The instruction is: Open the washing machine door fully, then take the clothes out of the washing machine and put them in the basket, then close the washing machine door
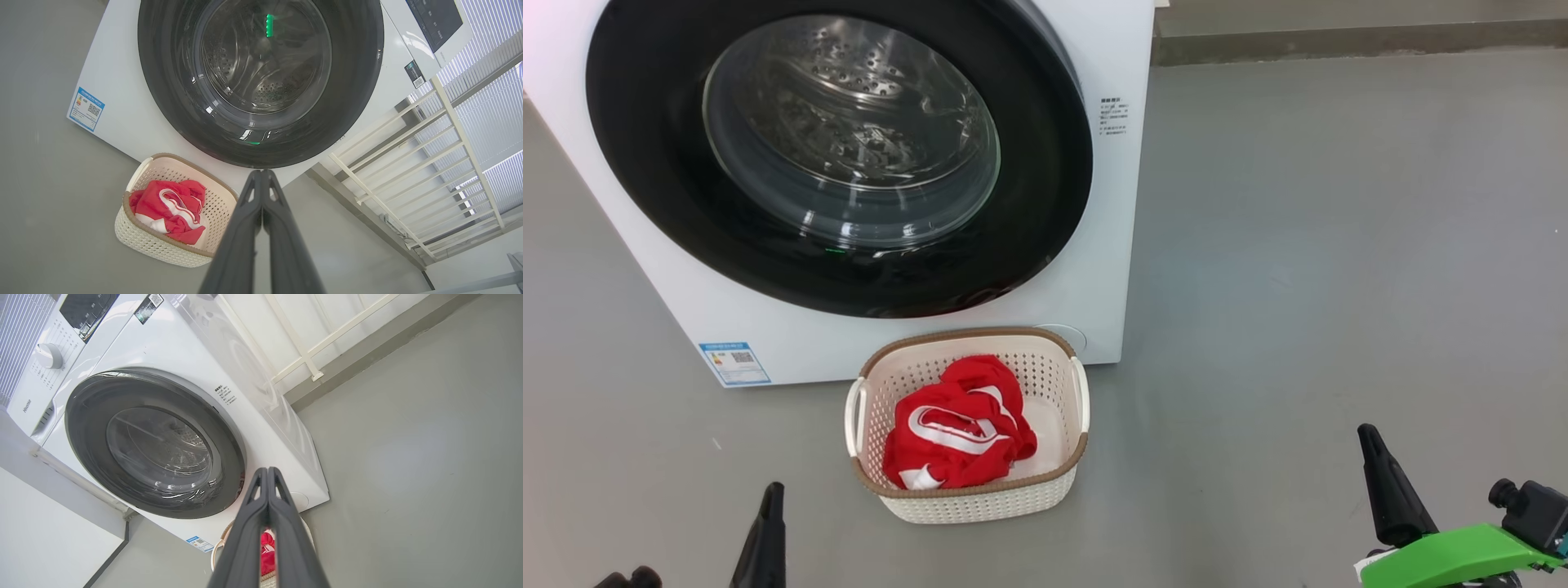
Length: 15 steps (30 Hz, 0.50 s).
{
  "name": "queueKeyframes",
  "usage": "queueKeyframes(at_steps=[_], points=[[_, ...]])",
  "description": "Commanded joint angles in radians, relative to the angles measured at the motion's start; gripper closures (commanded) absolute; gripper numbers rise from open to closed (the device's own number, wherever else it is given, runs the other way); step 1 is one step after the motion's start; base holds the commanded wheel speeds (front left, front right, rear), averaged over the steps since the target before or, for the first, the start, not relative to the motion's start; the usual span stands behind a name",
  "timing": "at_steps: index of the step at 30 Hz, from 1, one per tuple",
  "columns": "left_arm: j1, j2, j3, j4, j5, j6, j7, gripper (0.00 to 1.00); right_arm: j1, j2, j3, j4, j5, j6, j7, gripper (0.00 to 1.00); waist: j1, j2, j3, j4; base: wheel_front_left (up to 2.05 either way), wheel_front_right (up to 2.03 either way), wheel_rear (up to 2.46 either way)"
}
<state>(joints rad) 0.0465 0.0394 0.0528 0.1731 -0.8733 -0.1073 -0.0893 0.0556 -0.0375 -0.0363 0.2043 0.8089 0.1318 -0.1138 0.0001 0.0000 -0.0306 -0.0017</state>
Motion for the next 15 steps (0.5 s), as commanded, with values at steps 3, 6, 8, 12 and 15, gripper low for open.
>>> queueKeyframes(at_steps=[3,6,8,12,15], points=[[-0.053,0.009,0.022,-0.016,-0.046,-0.01,0.01,1.0,-0.052,-0.018,0.001,-0.019,0.052,-0.001,0.01,1.0,-0.0001,0.0,0.002,0.0,0.0,0.0,0.0],[-0.057,0.009,0.024,-0.012,-0.077,-0.011,0.018,1.0,-0.057,-0.019,-0.001,-0.017,0.086,-0.001,0.018,1.0,-0.0001,0.0,0.003,0.0,0.0,0.0,0.0],[-0.06,0.009,0.025,-0.009,-0.097,-0.011,0.024,1.0,-0.06,-0.02,-0.002,-0.015,0.109,-0.001,0.024,1.0,-0.0001,0.0,0.004,0.0,0.0,0.0,0.0],[-0.067,0.009,0.027,-0.004,-0.138,-0.012,0.036,1.0,-0.066,-0.021,-0.005,-0.011,0.155,-0.001,0.036,1.0,-0.0001,0.0,0.006,0.0,0.0,0.0,0.0],[-0.071,0.009,0.029,0.0,-0.169,-0.013,0.044,1.0,-0.071,-0.021,-0.007,-0.009,0.19,-0.001,0.044,1.0,-0.0001,0.0,0.007,0.0,0.0,0.0,0.0]])
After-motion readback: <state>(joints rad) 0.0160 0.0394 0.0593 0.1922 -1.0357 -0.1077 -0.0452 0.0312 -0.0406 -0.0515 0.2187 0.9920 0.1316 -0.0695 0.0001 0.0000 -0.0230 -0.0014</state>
